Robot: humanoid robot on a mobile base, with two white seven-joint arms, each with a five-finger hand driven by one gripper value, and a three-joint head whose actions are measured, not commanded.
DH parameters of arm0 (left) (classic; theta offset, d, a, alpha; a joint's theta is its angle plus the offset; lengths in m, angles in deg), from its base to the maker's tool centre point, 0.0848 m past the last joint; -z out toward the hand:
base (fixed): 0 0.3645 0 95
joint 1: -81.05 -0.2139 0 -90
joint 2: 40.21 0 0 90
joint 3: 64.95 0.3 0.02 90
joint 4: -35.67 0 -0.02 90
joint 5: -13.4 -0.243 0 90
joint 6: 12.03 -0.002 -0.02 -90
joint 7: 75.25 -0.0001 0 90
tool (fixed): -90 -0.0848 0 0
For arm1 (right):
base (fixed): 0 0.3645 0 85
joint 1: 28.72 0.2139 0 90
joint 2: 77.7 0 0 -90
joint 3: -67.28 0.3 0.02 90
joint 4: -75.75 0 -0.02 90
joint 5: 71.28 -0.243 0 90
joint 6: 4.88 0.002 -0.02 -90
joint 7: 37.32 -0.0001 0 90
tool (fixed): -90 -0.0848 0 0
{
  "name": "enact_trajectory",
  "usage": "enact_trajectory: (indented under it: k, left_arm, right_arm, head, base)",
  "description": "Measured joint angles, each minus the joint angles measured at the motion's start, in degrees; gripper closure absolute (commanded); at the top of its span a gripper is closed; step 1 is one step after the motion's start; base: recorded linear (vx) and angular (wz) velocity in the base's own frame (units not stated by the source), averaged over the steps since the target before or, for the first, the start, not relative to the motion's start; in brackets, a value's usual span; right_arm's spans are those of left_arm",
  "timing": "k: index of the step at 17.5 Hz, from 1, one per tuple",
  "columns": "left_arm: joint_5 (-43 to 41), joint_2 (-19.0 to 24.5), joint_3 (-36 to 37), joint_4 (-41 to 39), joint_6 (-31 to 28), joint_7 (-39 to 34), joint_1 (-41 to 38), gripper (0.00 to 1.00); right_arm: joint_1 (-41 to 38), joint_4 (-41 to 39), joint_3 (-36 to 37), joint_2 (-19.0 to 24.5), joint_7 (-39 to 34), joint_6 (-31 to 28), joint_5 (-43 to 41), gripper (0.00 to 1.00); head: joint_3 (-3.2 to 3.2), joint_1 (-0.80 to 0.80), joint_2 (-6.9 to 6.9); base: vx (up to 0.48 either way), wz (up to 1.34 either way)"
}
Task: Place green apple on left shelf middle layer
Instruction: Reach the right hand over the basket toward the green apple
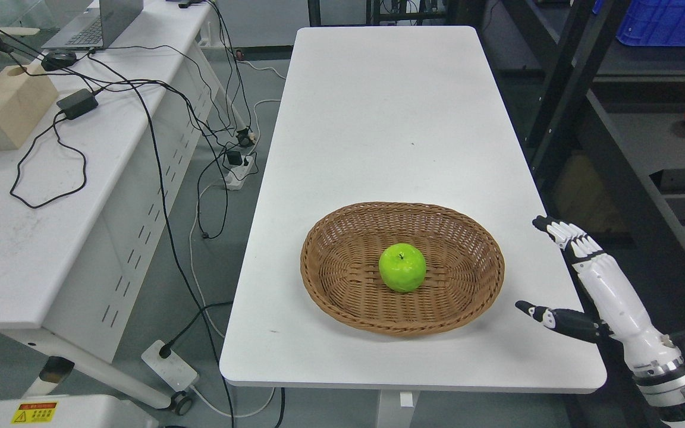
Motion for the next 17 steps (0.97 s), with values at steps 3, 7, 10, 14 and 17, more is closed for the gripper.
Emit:
enact_trajectory:
  k: [3, 7, 10, 14, 17]
  left_arm:
    - [0.0, 0.0, 0.0, 0.0, 0.0, 0.0, -0.01, 0.0]
    - [0.0, 0.0, 0.0, 0.0, 0.0, 0.03, -0.02, 0.0]
    - [0.0, 0.0, 0.0, 0.0, 0.0, 0.03, -0.01, 0.0]
    - [0.0, 0.0, 0.0, 0.01, 0.0, 0.03, -0.01, 0.0]
    - [0.0, 0.0, 0.0, 0.01, 0.0, 0.03, -0.02, 0.0]
  right_arm:
    - [2.03, -0.01, -1.32, -0.26, -1.24, 2.96, -0.67, 0.0]
    - [4.98, 0.11, -5.12, 0.12, -6.03, 2.46, 1.02, 0.0]
    - [7.79, 0.71, -8.62, 0.76, -7.76, -0.84, 5.39, 0.0]
    - [12.42, 3.04, -13.92, 1.65, -8.82, -2.22, 10.02, 0.0]
    - [15.14, 4.83, -17.11, 2.12, -10.69, -2.24, 12.15, 0.0]
  head:
    - [0.0, 0.0, 0.0]
    - [0.0, 0.0, 0.0]
    - [0.0, 0.0, 0.0]
    - [0.0, 0.0, 0.0]
    - [0.0, 0.0, 0.0]
  base:
    - [0.031, 0.0]
    - [0.0, 0.0]
    - [0.0, 0.0]
    - [0.0, 0.0]
    - [0.0, 0.0]
